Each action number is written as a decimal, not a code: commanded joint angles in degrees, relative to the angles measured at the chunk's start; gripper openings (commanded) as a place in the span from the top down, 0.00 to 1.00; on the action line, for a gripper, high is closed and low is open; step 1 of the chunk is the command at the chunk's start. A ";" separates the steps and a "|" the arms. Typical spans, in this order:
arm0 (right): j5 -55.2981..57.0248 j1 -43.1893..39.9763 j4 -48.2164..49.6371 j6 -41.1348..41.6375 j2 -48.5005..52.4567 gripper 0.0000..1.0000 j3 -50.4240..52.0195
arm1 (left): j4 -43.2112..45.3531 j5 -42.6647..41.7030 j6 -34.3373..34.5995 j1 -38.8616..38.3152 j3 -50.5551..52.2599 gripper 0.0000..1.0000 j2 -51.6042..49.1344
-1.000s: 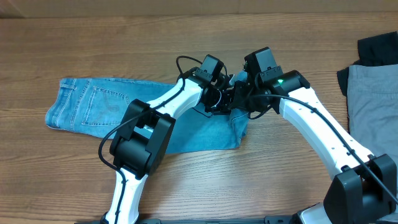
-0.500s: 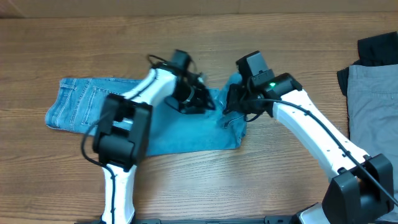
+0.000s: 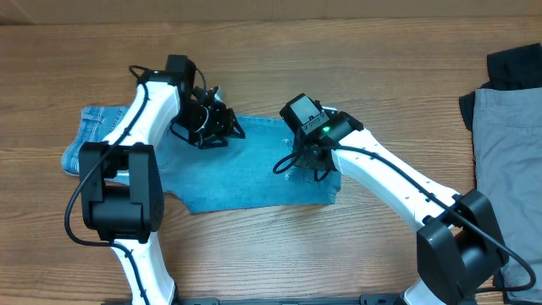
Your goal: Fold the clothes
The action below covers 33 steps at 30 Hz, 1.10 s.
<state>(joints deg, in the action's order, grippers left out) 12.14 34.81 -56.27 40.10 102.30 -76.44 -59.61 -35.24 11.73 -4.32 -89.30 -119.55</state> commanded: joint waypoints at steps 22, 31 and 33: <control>14.49 0.50 -10.45 2.03 4.55 0.96 -6.01 | -2.67 5.44 -4.09 -0.90 -0.55 0.26 0.81; 3.06 5.95 -3.91 1.66 13.68 0.63 -6.03 | -3.65 5.86 -4.48 -0.92 -0.55 0.20 0.81; -0.52 6.08 -1.68 -0.02 13.66 0.62 -7.10 | -3.63 5.86 -4.48 -0.92 -0.55 0.20 0.81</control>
<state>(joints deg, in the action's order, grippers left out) 18.68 40.66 -59.79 41.52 116.36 -81.56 -63.16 -29.69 8.54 -5.26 -89.30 -119.55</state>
